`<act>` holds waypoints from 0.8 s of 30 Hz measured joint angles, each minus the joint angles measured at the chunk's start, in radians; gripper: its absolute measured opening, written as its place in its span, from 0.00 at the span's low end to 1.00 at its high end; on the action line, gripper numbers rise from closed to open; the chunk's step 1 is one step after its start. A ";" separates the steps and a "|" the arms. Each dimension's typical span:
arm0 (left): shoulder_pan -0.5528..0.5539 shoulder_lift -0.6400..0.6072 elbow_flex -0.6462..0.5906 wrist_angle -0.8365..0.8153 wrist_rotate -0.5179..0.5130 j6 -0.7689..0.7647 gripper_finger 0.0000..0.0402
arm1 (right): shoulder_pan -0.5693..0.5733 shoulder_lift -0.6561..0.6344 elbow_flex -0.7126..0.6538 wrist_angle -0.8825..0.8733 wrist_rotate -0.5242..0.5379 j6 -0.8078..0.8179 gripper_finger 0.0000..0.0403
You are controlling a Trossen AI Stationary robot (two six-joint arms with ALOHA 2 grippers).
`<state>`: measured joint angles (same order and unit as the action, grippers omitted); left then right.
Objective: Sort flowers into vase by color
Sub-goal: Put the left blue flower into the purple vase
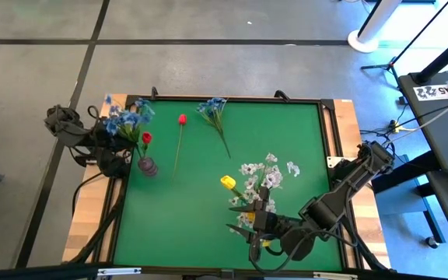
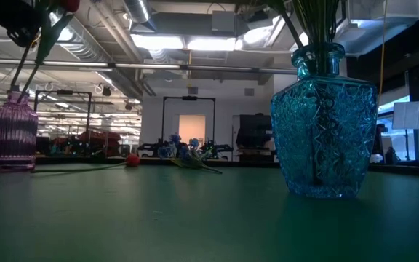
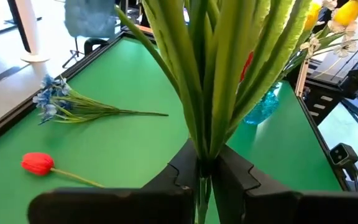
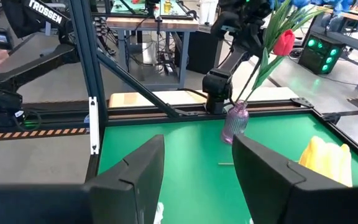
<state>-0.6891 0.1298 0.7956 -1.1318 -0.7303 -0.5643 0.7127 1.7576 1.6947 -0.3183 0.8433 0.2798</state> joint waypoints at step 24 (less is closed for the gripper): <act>0.000 0.002 0.006 -0.088 -0.038 -0.003 0.06 | 0.000 0.000 0.000 0.000 0.000 0.002 0.47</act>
<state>-0.6891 0.1318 0.8014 -1.2198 -0.7680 -0.5671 0.7128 1.7576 1.6947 -0.3183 0.8433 0.2813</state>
